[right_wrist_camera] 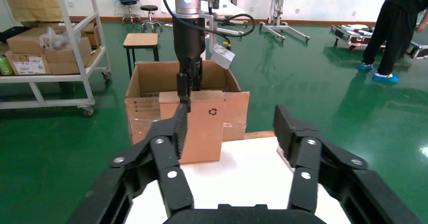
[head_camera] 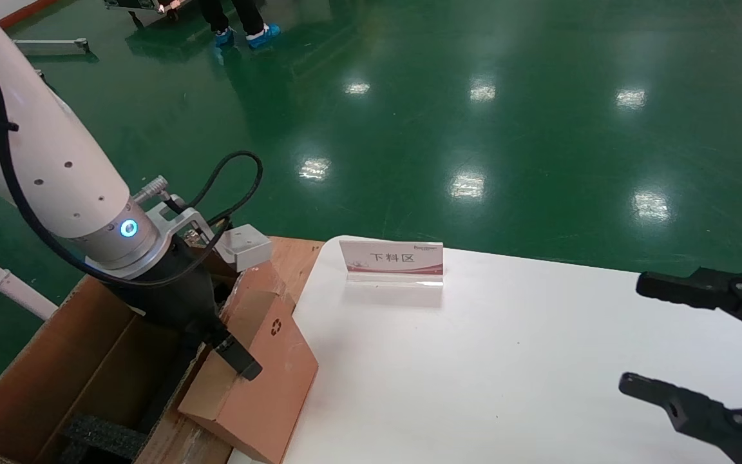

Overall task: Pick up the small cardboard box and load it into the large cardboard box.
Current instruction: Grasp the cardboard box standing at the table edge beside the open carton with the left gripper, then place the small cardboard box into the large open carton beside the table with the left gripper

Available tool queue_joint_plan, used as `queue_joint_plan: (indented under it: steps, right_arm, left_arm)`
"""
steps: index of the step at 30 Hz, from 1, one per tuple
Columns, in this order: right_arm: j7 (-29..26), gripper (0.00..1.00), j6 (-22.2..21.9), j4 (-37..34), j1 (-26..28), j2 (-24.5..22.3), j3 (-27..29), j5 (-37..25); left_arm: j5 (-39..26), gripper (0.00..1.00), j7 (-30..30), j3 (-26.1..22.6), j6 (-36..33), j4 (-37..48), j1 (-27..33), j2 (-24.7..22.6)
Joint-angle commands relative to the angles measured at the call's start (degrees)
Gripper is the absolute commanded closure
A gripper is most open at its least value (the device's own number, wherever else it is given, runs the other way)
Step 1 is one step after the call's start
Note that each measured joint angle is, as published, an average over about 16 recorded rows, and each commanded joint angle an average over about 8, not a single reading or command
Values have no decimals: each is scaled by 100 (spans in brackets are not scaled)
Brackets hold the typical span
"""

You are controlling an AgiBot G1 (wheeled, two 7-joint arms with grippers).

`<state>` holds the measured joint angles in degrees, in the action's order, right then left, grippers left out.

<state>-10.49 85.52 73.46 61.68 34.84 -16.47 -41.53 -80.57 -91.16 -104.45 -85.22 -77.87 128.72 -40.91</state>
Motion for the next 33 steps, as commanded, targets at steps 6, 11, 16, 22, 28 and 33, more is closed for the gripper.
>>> queue_joint_plan:
  steps: [6,11,16,22,28,33]
  right_arm:
    - [0,100,0,0,0,0,0,0]
    - [0,100,0,0,0,0,0,-1]
    - [1,100,1,-3,1,0,-2,-1]
    - [3,100,1,-5,3,0,-4,1]
    - [4,100,1,-5,4,-1,-7,2]
    - [5,100,0,-5,5,-1,-9,3]
  left_arm:
    - [-4,100,-2,2,-3,0,3,-2]
    - [-2,100,21,12,2,52,14,-12]
    - [48,100,97,142,24,153,234,50]
    - [57,100,159,459,-82,228,959,130]
    - [-135,100,291,665,-384,434,1837,-6]
    - [-209,100,468,464,-580,688,2458,-126]
